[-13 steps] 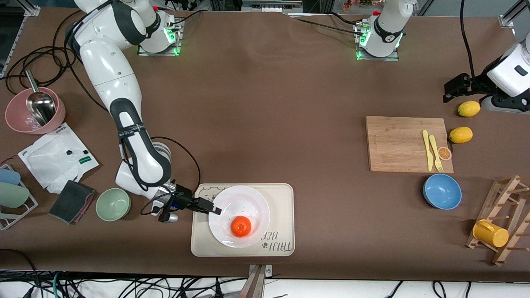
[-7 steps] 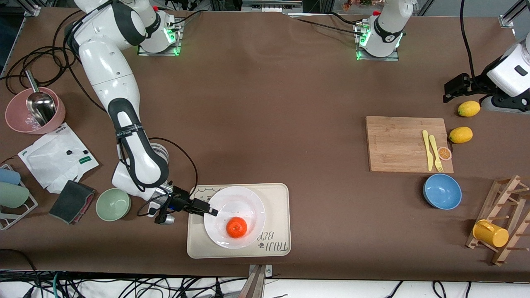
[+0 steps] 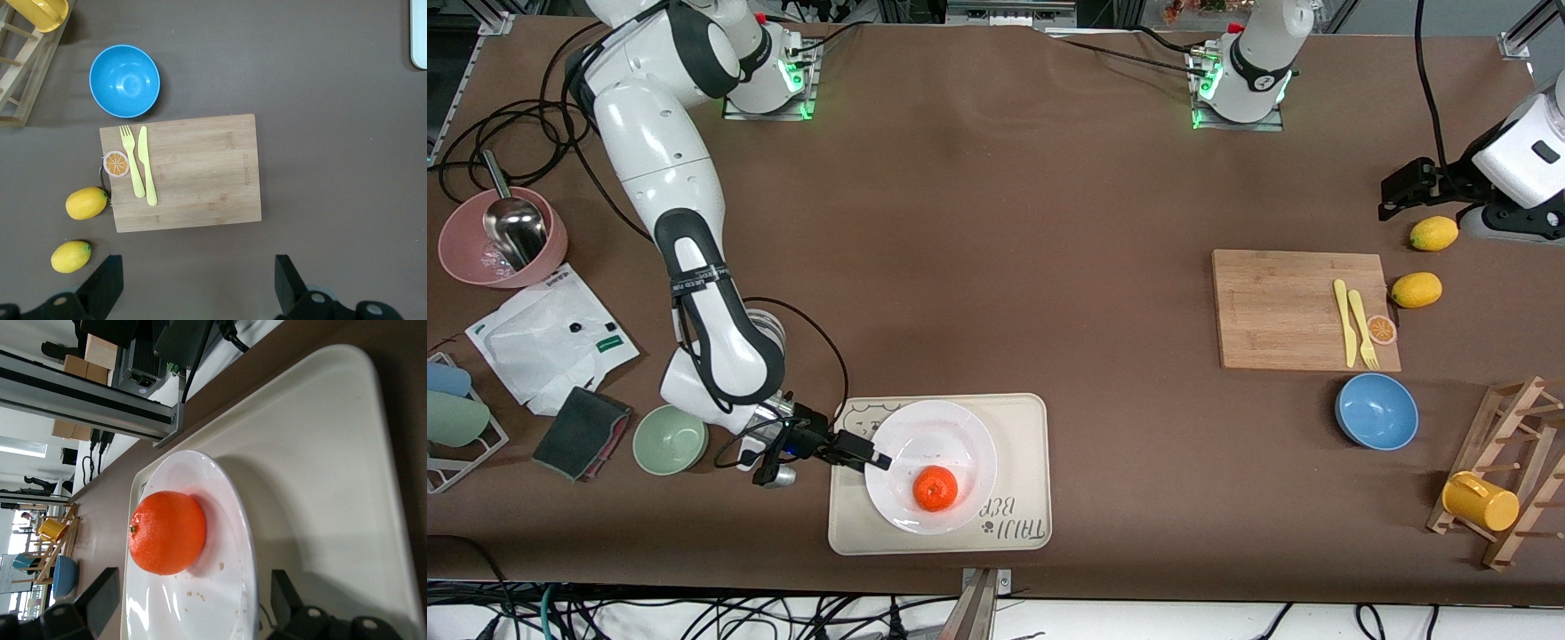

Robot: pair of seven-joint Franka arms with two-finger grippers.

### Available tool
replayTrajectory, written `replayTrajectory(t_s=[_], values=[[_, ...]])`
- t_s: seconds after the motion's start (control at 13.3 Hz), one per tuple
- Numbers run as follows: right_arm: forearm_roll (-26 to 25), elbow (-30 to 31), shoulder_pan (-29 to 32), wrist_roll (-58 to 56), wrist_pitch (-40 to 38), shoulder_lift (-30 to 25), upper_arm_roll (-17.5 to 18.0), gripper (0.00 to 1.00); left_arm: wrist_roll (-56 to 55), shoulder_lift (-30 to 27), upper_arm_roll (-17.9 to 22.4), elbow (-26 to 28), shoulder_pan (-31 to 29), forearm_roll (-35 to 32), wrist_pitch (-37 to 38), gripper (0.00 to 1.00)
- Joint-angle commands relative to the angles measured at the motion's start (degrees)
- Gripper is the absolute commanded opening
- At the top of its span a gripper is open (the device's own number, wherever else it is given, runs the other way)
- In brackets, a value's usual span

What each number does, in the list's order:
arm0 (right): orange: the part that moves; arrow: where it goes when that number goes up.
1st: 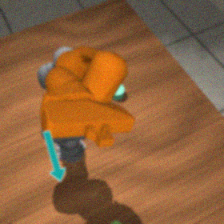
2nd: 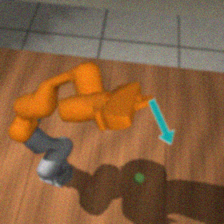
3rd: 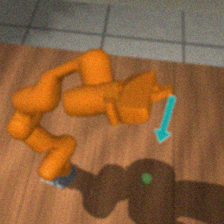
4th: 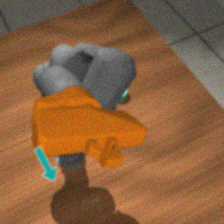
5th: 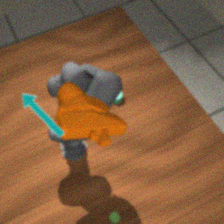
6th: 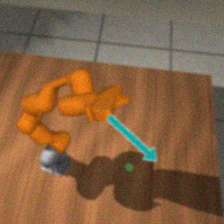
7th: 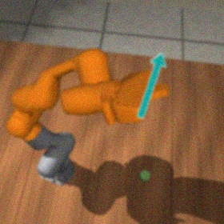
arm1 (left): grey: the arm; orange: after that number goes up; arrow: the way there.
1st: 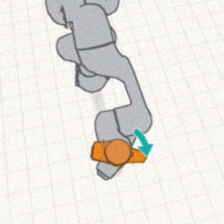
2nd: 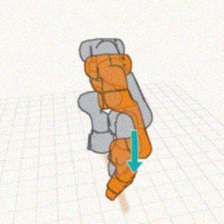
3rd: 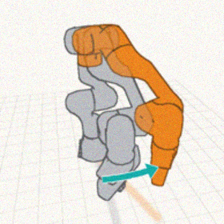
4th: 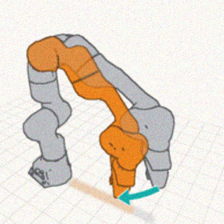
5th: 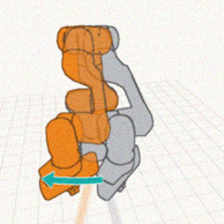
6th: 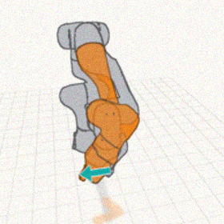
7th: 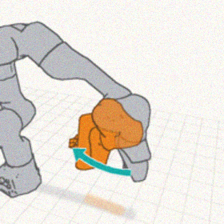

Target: Place orange and plate with both arms

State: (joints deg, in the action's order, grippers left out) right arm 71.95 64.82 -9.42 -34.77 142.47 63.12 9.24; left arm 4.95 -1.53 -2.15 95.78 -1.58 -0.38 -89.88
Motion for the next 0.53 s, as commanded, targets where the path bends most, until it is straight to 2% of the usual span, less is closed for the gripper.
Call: replayTrajectory(t_s=[0.0,0.23,0.45], values=[[-3.99,-0.22,-0.42,2.69,0.17,-1.42,-0.18,1.0,1.47,0.91,0.13,-1.83,-0.26,0.64,1.38,1.0],[-13.12,-0.13,-0.16,6.36,-0.26,-2.65,-0.18,1.0,1.47,0.82,0.13,-1.83,-0.26,0.64,1.38,1.0],[-26.72,1.45,-0.33,8.83,-2.72,-5.37,-0.27,1.0,1.47,0.91,0.13,-1.83,-0.26,0.64,1.38,1.0]])
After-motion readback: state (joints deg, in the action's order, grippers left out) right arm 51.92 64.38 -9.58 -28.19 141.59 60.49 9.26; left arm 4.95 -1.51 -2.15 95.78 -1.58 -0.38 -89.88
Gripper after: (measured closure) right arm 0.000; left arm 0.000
